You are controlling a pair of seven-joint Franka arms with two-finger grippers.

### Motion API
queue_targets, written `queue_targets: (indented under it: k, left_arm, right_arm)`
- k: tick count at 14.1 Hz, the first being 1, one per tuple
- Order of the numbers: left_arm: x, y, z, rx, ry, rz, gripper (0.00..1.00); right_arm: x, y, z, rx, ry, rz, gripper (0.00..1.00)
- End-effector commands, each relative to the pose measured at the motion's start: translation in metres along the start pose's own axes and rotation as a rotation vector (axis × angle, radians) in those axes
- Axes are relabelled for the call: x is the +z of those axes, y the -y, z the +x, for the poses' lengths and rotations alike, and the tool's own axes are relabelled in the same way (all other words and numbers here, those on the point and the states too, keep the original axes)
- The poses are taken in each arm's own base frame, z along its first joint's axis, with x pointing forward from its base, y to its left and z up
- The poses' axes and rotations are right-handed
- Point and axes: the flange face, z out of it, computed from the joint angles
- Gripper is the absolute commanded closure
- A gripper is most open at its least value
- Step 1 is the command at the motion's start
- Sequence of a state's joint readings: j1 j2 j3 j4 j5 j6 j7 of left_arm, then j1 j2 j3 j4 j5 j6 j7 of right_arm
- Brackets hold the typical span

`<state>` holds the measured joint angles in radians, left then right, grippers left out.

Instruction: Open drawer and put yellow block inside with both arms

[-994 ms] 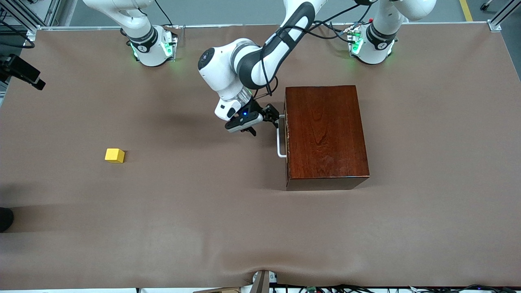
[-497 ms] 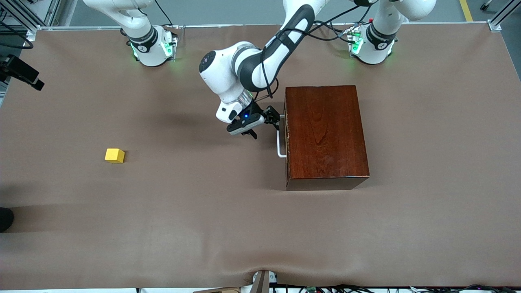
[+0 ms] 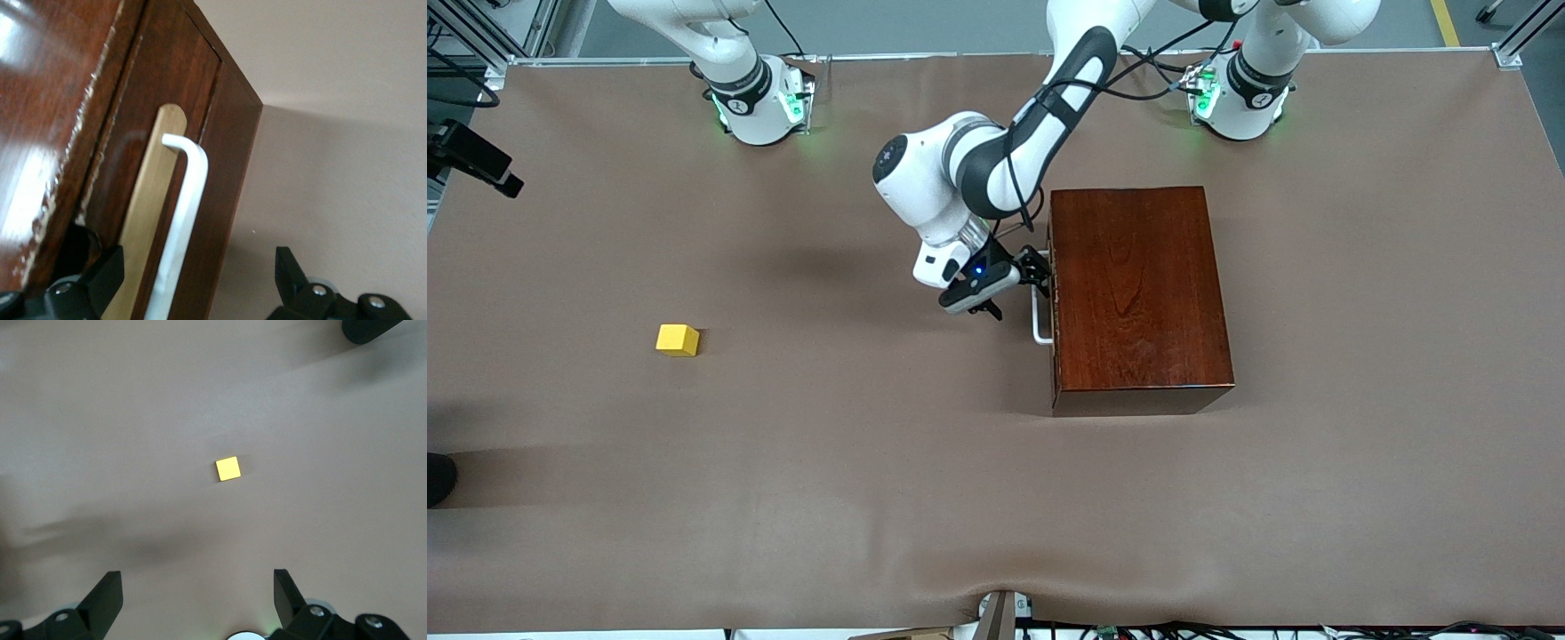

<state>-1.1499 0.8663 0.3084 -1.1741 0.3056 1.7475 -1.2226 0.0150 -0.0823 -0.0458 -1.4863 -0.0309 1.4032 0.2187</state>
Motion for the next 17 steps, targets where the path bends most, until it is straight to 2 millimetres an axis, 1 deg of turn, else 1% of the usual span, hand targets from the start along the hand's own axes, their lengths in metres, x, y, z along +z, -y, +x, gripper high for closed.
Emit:
queue_targets:
  k: [1, 6, 10, 15, 17]
  left_arm:
    - [-0.001, -0.002, 0.006, -0.024, -0.008, -0.008, 0.00]
    - [-0.006, -0.011, 0.005, -0.070, 0.009, -0.086, 0.00]
    - [0.002, -0.017, 0.000, -0.079, 0.015, -0.087, 0.00]
    - [0.002, -0.018, -0.003, -0.091, 0.042, -0.096, 0.00]
    - [0.000, -0.022, -0.005, -0.099, 0.060, -0.133, 0.00]
  right_arm:
    - [-0.003, -0.002, 0.001, 0.012, -0.006, -0.010, 0.00]
    - [-0.003, -0.002, 0.001, 0.012, -0.006, -0.010, 0.00]
    - [-0.003, -0.002, 0.001, 0.011, -0.007, -0.012, 0.00]
    - [-0.003, -0.002, 0.001, 0.011, -0.007, -0.015, 0.00]
    - [-0.003, -0.002, 0.001, 0.010, -0.008, -0.016, 0.00]
